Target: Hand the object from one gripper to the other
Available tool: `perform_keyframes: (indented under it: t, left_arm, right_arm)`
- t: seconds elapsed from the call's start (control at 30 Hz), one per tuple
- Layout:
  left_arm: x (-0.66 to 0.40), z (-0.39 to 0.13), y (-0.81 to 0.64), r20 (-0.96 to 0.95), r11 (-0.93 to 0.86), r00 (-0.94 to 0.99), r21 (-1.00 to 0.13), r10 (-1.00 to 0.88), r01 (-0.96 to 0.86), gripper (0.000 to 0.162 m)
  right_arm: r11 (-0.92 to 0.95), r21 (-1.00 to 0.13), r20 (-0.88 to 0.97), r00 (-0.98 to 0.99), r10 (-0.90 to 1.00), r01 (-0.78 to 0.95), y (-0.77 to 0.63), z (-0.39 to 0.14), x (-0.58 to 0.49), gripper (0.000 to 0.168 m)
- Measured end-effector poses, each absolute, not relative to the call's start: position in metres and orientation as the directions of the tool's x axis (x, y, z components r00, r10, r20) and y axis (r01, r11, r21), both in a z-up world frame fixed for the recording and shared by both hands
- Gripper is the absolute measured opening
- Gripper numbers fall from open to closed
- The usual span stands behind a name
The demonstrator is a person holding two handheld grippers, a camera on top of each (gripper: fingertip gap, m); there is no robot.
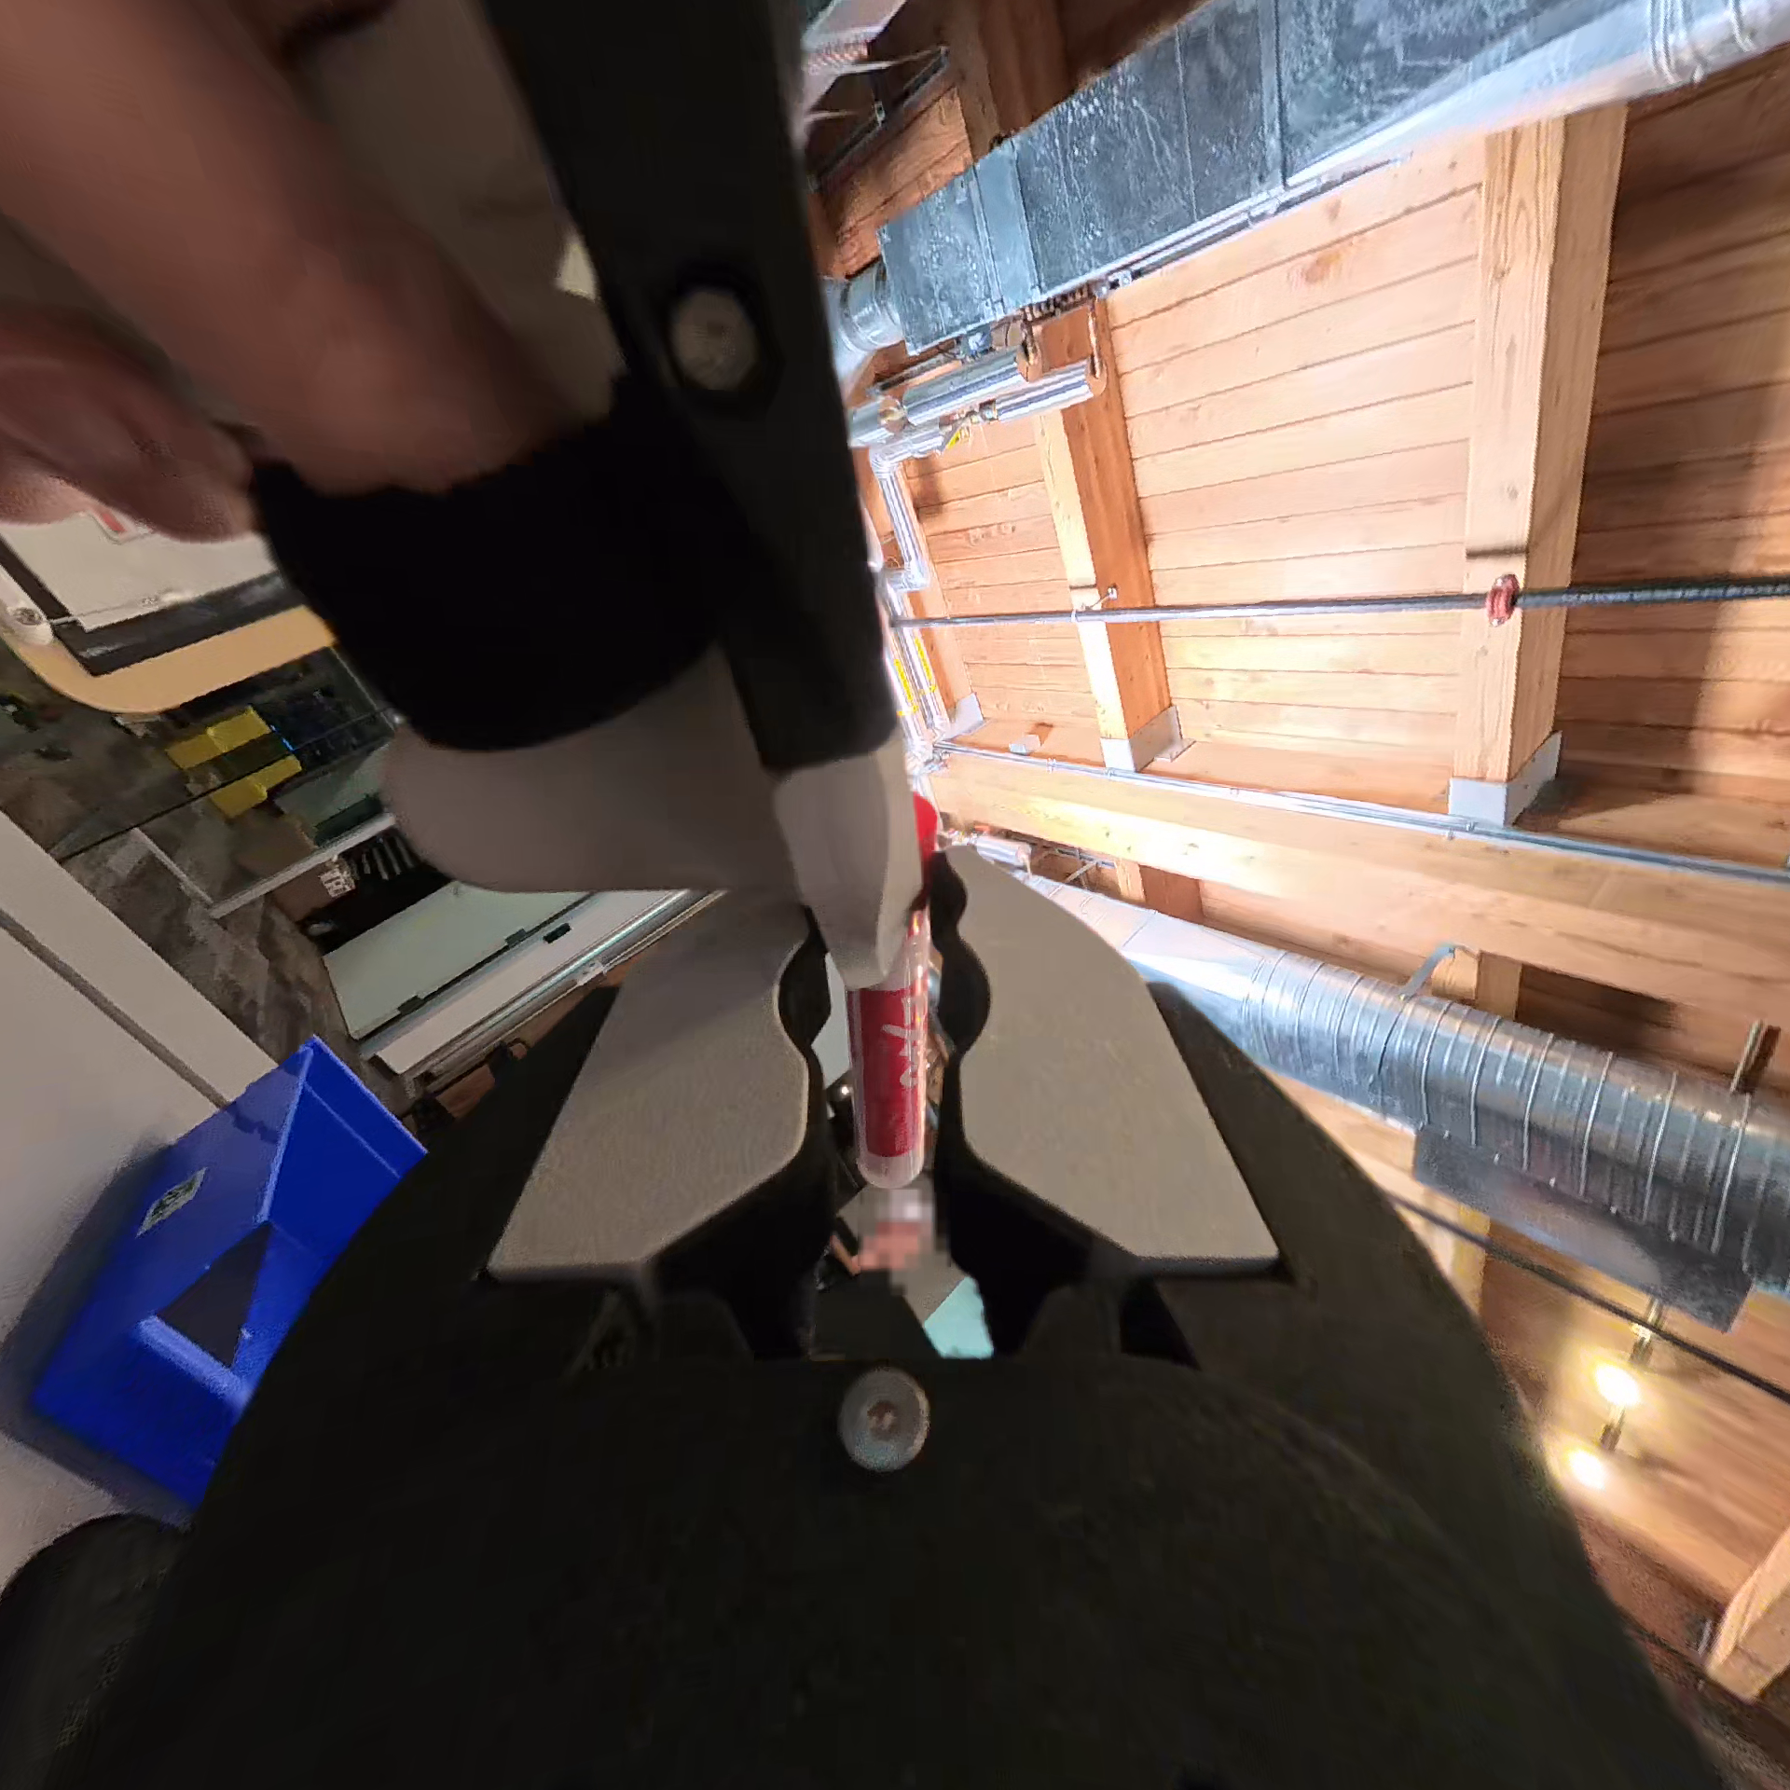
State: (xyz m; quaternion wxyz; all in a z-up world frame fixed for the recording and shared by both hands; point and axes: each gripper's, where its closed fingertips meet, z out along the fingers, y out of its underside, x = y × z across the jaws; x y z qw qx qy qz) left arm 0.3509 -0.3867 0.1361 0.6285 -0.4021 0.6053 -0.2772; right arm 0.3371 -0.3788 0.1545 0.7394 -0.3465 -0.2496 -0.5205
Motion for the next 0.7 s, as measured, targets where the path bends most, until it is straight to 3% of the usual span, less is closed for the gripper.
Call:
perform_keyframes:
  t: [0.17,0.3,0.37,0.43,0.53,0.6,0.7]
  left_arm:
    - [0.344,0.135,-0.372,-0.567,0.551,0.188,-0.823,-0.802,-0.133,0.019]
    - [0.314,0.139,-0.341,-0.420,0.416,0.245,-0.906,-0.874,-0.070,0.019]
    - [0.289,0.144,-0.324,-0.300,0.313,0.262,-0.950,-0.917,0.006,0.019]
    - [0.265,0.151,-0.315,-0.182,0.214,0.242,-0.971,-0.953,0.112,0.019]
    - [0.238,0.153,-0.307,-0.056,0.103,0.218,-0.972,-0.974,0.210,0.019]
    - [0.226,0.152,-0.302,-0.006,0.064,0.226,-0.966,-0.974,0.251,0.019]
    - [0.217,0.145,-0.298,0.027,0.038,0.243,-0.965,-0.970,0.260,0.019]
  right_arm:
    - [0.328,-0.244,0.730,0.396,-0.558,0.912,-0.366,0.151,0.331,0.021]
    - [0.512,-0.452,0.685,0.652,-0.324,0.730,-0.362,0.142,0.334,0.039]
    - [0.634,-0.595,0.562,0.820,-0.112,0.494,-0.367,0.141,0.339,0.038]
    - [0.669,-0.740,0.293,0.929,0.227,0.070,-0.365,0.143,0.349,0.036]
    - [0.365,-0.744,-0.134,0.660,0.739,-0.560,-0.340,0.140,0.344,0.036]
    - [0.096,-0.691,-0.305,0.409,0.860,-0.717,-0.311,0.129,0.327,0.042]
    - [-0.153,-0.632,-0.389,0.140,0.911,-0.760,-0.285,0.117,0.291,0.044]
